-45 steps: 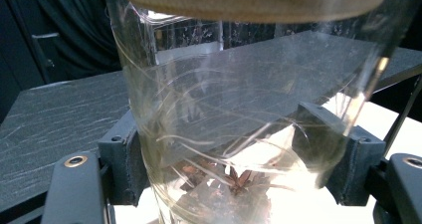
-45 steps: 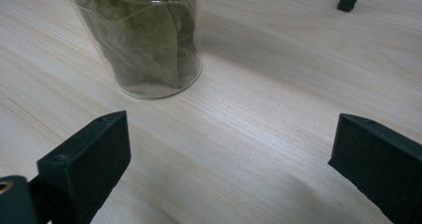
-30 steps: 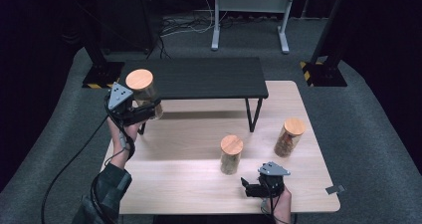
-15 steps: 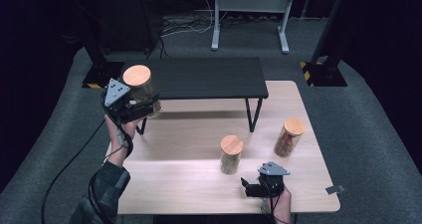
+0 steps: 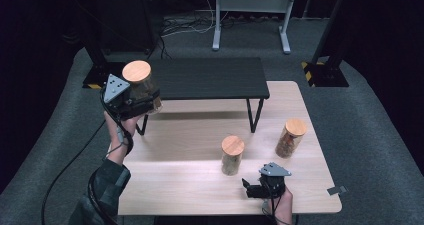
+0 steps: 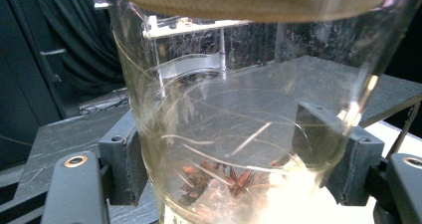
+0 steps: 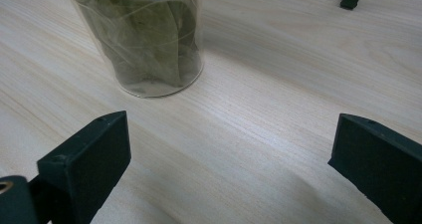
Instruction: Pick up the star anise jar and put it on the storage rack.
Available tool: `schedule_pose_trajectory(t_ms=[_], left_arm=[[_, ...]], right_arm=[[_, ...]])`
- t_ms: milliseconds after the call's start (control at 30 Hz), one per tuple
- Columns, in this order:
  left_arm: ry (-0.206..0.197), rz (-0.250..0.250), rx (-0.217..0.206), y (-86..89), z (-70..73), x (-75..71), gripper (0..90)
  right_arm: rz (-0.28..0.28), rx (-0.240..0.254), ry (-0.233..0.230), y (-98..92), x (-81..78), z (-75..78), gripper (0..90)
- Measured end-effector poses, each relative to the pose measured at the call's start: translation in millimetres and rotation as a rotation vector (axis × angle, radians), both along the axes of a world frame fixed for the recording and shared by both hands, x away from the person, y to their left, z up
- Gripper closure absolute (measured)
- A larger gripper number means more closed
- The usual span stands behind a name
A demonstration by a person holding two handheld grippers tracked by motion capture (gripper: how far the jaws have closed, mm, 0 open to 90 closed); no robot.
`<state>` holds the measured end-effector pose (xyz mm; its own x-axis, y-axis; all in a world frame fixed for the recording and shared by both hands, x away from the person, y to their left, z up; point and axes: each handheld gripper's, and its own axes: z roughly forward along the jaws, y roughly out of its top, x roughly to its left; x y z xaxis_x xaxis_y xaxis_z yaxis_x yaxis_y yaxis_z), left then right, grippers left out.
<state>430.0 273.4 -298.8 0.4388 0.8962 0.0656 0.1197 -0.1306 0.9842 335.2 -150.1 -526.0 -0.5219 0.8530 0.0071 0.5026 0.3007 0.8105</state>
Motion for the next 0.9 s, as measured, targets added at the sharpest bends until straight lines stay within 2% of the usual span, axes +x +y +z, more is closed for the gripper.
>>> schedule_pose_trajectory(t_ms=[567,900], left_arm=[[0.006,0.034,-0.006,2.0,12.2,16.8,25.1],[0.02,0.057,-0.006,4.2,12.4,28.3,25.1]], right_arm=[[0.001,0.001,0.0,-0.1,-0.1,0.0,1.3],[0.002,0.003,0.0,-0.3,-0.1,0.1,1.4]])
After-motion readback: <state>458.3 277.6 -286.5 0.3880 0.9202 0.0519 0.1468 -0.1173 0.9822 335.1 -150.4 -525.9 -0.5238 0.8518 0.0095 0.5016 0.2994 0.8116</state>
